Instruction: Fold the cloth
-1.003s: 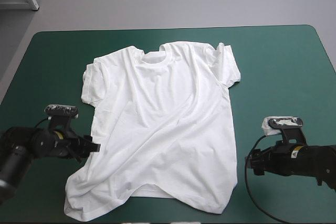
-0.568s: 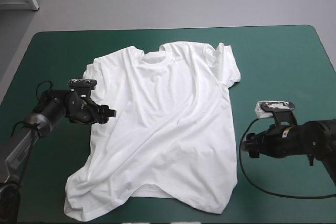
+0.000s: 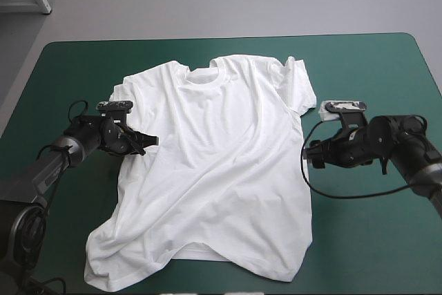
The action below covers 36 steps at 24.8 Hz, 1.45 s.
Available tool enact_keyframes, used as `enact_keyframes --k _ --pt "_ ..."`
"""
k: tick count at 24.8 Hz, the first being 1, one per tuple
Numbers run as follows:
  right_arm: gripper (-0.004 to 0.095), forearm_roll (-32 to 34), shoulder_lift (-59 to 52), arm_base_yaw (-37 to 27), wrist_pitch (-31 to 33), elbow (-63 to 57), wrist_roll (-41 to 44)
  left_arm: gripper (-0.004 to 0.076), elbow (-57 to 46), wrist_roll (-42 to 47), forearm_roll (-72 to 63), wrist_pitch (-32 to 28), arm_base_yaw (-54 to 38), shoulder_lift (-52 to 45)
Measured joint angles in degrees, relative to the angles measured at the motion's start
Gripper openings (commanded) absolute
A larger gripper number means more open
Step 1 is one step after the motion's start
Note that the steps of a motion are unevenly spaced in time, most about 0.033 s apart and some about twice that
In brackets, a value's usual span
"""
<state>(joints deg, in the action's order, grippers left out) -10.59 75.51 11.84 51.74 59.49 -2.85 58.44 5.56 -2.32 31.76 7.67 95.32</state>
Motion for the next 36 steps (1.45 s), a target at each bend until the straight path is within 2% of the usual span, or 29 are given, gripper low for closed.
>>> enact_keyframes --k 3,8,12,16,20,26,36 --pt "0.0737 0.0 8.8 0.0 -2.9 7.4 -0.1 -0.0008 0.1 0.0 -0.2 -0.9 -0.1 0.4" --pt "0.0737 0.0 23.0 0.0 -3.6 19.2 -1.4 -0.0008 0.1 0.0 -0.4 -0.9 -0.1 0.4" --pt "0.0725 -1.2 30.8 0.0 -4.0 23.6 -1.4 -0.0008 0.1 0.0 -0.4 -0.9 -0.1 0.4" --pt "0.0589 -3.6 34.8 0.0 -4.0 24.8 -1.7 -0.0008 0.1 0.0 -0.5 -0.9 -0.1 0.4" --pt "0.0380 -3.2 35.5 0.2 -3.5 25.2 -2.2 -0.0010 0.1 0.0 -0.6 -1.0 -0.1 0.4" --pt "-0.0020 -1.2 36.7 2.4 -3.1 25.9 -2.2 -0.0010 0.1 0.0 -0.6 -1.2 -0.1 0.4" --pt "-0.0014 0.0 37.1 4.6 -3.9 27.1 -0.8 -0.0010 1.2 0.0 -0.3 -0.2 -0.1 0.4"
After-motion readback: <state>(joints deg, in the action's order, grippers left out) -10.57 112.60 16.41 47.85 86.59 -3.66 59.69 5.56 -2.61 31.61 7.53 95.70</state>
